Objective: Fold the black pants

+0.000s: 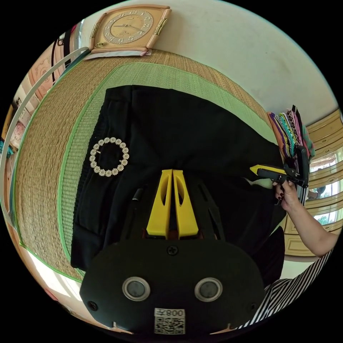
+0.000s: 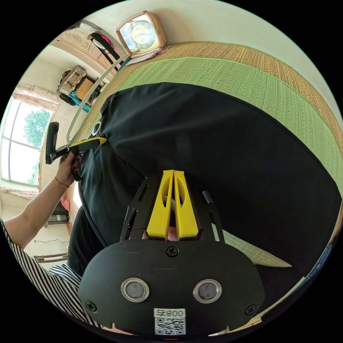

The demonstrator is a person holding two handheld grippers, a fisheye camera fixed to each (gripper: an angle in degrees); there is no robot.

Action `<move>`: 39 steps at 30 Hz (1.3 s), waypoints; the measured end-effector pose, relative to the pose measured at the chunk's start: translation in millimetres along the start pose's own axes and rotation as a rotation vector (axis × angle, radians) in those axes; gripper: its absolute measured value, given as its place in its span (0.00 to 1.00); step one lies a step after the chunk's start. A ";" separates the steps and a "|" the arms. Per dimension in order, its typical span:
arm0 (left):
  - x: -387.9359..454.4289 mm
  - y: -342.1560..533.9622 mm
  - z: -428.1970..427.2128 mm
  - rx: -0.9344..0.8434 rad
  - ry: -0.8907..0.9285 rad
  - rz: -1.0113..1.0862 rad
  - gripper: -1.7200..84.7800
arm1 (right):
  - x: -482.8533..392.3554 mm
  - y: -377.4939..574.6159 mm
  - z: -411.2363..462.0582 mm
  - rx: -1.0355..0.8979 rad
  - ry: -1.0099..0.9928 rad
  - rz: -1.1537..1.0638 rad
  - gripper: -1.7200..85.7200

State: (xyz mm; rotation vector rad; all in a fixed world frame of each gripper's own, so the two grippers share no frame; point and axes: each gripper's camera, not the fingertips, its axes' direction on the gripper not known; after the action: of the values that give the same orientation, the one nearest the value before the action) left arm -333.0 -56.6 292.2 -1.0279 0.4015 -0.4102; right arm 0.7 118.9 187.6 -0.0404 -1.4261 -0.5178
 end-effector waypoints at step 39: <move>420.6 -110.8 67.6 -0.197 0.358 0.506 0.10 | 104.4 428.3 -230.8 0.216 0.418 0.790 0.10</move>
State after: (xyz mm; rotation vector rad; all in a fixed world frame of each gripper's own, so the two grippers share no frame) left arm 44.6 -270.0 367.1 -1.0002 1.0140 -0.0951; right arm 376.9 390.4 367.4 -0.2930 -0.9410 0.2716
